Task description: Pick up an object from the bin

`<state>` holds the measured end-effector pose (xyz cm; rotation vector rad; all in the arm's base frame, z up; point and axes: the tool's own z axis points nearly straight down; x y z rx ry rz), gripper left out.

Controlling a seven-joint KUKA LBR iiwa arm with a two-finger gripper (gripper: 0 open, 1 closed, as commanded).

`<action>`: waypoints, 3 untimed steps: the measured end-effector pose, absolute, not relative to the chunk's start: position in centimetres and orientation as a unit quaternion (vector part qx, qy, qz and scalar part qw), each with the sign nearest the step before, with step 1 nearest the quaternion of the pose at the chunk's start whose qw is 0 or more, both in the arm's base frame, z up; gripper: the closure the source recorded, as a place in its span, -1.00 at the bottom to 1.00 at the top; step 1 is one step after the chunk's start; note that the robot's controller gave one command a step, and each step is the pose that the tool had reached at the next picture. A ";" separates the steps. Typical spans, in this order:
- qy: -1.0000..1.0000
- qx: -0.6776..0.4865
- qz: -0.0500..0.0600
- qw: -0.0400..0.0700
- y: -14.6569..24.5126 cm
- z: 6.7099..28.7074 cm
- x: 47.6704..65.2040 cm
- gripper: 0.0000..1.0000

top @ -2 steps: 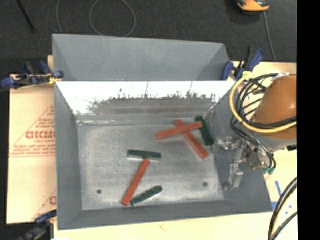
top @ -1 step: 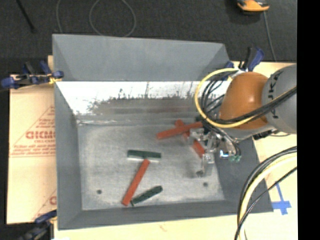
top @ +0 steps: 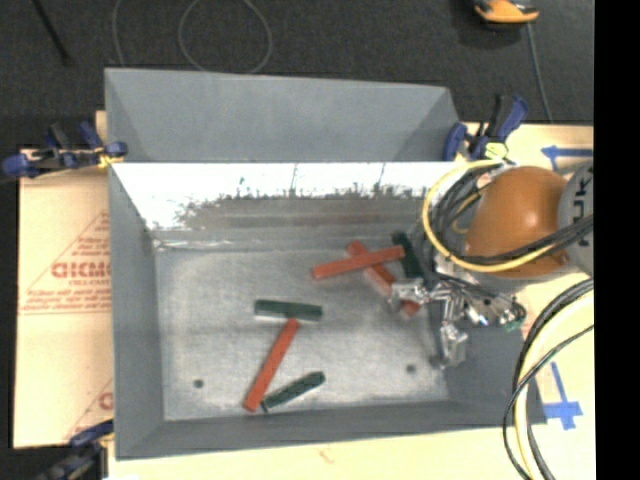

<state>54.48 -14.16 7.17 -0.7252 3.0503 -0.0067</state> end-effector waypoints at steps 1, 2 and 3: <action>0.910 -0.415 0.006 0.004 -14.6 8.2 53.7 -1.00; 0.810 -0.587 0.006 0.000 -14.1 7.5 53.2 -1.00; 0.652 -0.758 0.000 0.002 -10.4 7.2 61.6 -1.00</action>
Offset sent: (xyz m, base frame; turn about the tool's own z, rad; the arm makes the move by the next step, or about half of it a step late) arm -0.0093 -0.0120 0.0098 -0.3923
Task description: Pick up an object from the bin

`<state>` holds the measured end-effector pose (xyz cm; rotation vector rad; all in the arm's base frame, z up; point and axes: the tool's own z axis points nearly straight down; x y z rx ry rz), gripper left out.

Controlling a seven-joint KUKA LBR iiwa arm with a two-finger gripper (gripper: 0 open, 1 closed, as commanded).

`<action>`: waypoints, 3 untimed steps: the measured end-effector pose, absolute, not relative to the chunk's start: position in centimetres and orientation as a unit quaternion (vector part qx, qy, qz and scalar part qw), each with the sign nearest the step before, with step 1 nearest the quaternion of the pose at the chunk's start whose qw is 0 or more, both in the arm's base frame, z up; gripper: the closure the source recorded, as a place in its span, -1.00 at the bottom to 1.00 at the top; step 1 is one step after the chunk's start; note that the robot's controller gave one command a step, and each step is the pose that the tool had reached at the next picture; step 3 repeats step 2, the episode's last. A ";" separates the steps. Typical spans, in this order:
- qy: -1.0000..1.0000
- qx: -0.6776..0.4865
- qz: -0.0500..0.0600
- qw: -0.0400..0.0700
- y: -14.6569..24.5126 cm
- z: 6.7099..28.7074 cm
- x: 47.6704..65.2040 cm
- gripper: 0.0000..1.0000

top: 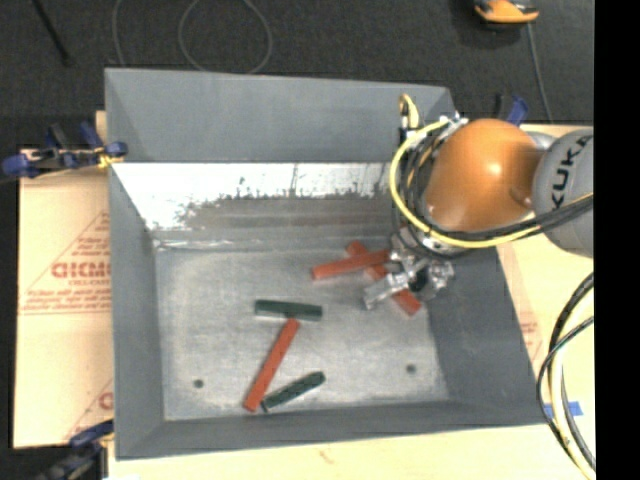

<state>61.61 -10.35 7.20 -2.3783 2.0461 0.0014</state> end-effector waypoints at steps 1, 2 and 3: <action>0.654 -0.757 0.001 0.002 -10.4 7.2 61.6 1.00; 0.647 -0.762 -0.005 0.003 -12.2 20.6 62.5 1.00; 0.647 -0.762 -0.005 0.003 -12.2 20.6 62.5 1.00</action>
Offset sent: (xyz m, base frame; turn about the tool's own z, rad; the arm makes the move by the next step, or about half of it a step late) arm 0.0000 0.0000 0.0000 0.0000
